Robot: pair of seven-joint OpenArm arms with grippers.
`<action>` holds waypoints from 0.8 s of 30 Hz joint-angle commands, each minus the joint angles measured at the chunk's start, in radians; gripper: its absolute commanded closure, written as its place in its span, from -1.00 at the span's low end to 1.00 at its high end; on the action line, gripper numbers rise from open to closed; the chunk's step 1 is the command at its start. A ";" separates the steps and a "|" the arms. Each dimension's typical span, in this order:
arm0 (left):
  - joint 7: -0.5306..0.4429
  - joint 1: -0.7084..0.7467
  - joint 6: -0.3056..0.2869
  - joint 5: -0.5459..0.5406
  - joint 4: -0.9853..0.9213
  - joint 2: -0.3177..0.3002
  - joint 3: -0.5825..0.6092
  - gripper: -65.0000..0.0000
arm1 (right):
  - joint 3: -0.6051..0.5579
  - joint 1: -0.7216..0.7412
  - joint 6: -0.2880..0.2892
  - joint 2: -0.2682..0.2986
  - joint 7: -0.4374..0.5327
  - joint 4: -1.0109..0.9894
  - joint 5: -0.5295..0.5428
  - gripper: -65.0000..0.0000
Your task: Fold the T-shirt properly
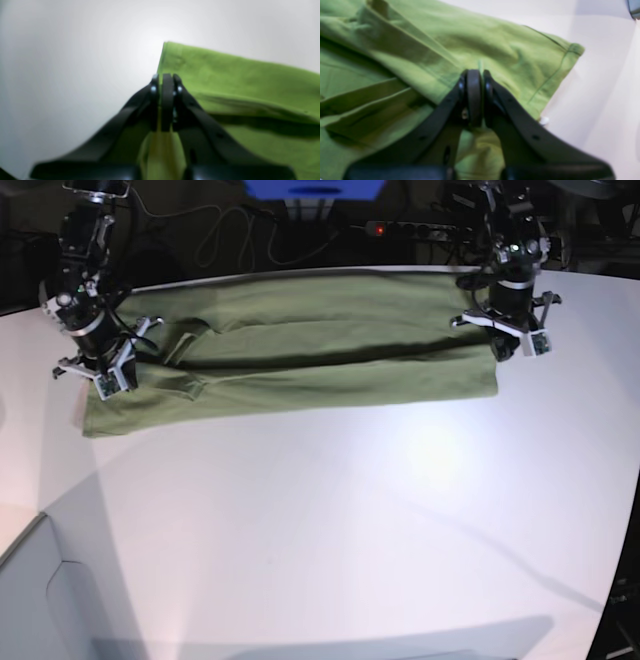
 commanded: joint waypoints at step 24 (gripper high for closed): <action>-0.020 0.021 0.007 -0.001 -0.019 -0.001 -0.010 0.44 | -0.004 0.065 0.126 -0.028 -0.014 0.136 0.009 -0.30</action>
